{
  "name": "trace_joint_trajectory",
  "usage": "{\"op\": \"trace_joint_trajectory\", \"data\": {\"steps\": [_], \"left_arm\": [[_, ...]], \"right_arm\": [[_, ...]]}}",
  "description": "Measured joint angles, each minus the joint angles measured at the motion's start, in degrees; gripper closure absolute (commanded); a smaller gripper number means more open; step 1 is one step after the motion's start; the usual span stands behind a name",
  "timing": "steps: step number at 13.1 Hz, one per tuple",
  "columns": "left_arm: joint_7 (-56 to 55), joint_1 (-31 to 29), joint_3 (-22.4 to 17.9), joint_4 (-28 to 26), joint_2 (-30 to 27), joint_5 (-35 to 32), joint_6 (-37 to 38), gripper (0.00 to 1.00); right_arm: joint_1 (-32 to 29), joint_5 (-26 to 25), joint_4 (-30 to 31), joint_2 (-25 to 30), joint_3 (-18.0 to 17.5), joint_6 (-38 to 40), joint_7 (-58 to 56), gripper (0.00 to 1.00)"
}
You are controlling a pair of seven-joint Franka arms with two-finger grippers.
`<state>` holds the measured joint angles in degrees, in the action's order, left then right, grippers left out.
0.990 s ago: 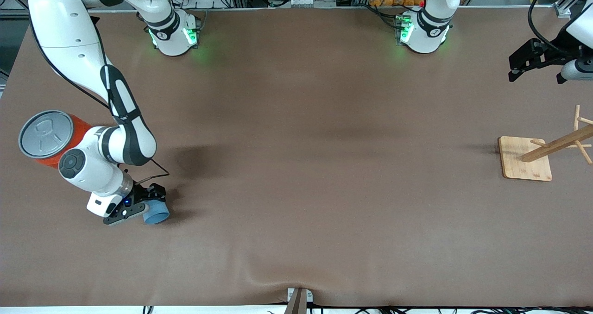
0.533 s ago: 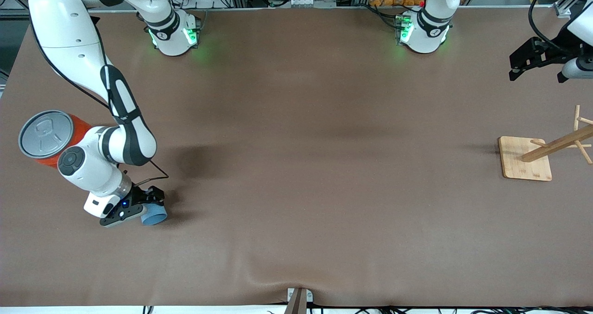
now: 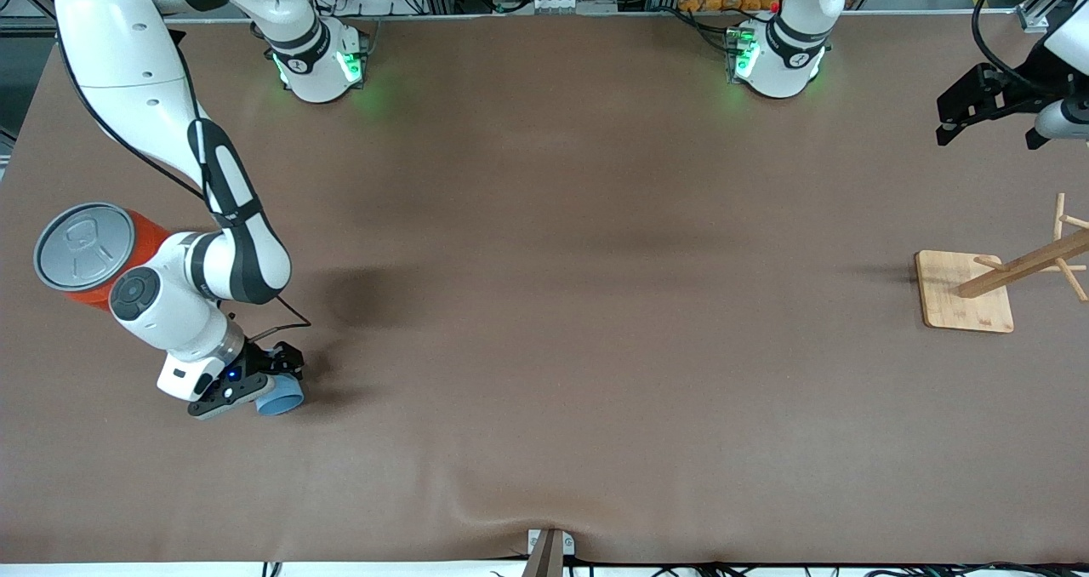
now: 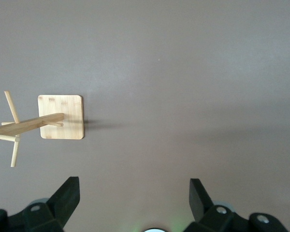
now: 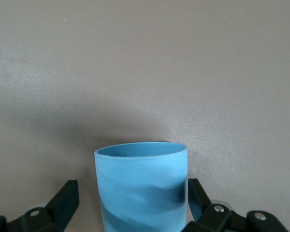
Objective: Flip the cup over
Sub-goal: 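Close the right gripper on the blue cup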
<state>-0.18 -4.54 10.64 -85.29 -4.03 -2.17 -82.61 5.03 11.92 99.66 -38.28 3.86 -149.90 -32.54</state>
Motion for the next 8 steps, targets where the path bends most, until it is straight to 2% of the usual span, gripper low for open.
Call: {"op": "trace_joint_trajectory", "data": {"steps": [8], "left_arm": [[0.00,-0.04,-0.04,0.06,-0.52,0.00,0.14,0.00]], "right_arm": [[-0.31,0.00,0.21,0.00,0.24,-0.36,-3.13,0.00]]}}
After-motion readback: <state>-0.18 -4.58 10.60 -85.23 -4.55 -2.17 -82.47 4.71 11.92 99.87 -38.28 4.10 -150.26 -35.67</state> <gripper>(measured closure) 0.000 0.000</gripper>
